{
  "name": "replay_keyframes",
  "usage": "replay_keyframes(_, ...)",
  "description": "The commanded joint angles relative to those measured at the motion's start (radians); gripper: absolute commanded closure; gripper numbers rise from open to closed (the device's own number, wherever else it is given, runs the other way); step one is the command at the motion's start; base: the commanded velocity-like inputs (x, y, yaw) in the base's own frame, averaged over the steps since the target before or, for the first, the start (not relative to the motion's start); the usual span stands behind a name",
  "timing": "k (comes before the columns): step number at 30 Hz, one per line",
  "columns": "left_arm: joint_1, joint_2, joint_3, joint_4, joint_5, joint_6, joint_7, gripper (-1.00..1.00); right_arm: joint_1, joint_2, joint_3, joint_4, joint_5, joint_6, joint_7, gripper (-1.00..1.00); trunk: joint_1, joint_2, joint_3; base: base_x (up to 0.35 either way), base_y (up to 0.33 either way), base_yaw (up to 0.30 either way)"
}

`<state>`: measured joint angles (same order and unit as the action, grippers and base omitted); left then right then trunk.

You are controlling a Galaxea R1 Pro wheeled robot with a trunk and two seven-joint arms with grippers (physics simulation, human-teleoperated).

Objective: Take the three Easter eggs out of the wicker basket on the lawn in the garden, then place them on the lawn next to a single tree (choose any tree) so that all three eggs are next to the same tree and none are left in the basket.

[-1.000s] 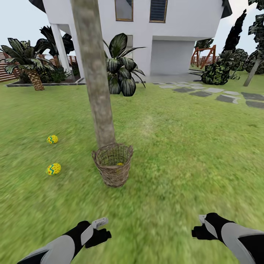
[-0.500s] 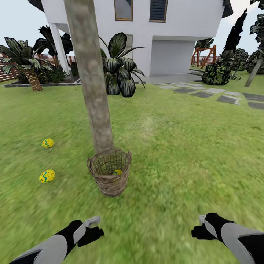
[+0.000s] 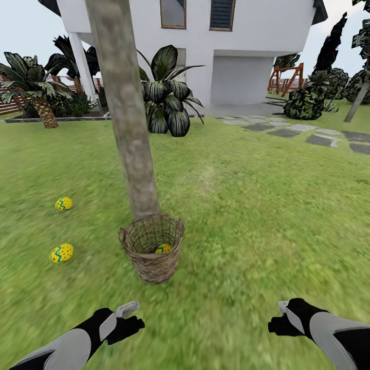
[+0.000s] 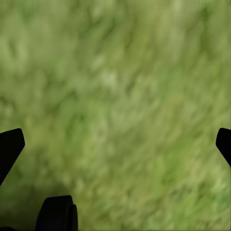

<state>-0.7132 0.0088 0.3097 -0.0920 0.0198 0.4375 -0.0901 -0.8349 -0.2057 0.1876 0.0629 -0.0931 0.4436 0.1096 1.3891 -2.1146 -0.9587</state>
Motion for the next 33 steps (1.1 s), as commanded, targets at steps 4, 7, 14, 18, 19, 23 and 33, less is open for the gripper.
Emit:
replay_keyframes(4, 0.000, -0.002, 0.000, -0.002, 0.002, 0.006, -0.002, -1.00, -0.001, 0.000, 0.009, 0.002, -0.010, 0.001, 0.004, -1.00, 0.000, 0.000, -0.001, 0.125, 0.000, 0.000)
replay_keyframes(7, 0.000, -0.005, 0.000, -0.001, 0.002, 0.006, -0.002, -1.00, -0.001, 0.000, 0.009, 0.002, -0.010, 0.001, 0.004, -1.00, 0.000, 0.000, -0.001, 0.116, 0.000, 0.000)
replay_keyframes(14, 0.000, -0.011, -0.001, 0.000, 0.002, 0.006, 0.004, -1.00, -0.001, 0.004, 0.009, 0.002, -0.008, -0.010, -0.003, -1.00, 0.000, 0.000, -0.003, 0.092, -0.108, 0.167)
replay_keyframes(18, 0.000, -0.013, -0.001, 0.001, 0.002, 0.006, 0.004, -1.00, -0.001, 0.006, 0.009, 0.002, -0.008, -0.012, -0.009, -1.00, 0.000, 0.000, -0.004, 0.101, -0.268, 0.278)
replay_keyframes(19, 0.000, -0.013, -0.001, 0.002, 0.002, 0.006, 0.004, -1.00, -0.001, 0.006, 0.009, 0.002, -0.008, -0.012, -0.010, -1.00, 0.000, 0.000, -0.005, 0.103, -0.284, 0.283)
replay_keyframes(23, 0.000, -0.013, -0.001, 0.003, 0.002, 0.006, 0.004, -1.00, -0.001, 0.008, 0.009, 0.002, -0.008, -0.013, -0.011, -1.00, 0.000, 0.000, -0.006, 0.104, -0.286, 0.283)
replay_keyframes(33, 0.000, -0.013, -0.001, 0.002, 0.002, 0.006, 0.004, -1.00, -0.001, 0.008, 0.009, 0.002, -0.007, -0.013, -0.011, -1.00, 0.000, 0.000, -0.011, 0.104, -0.286, 0.283)
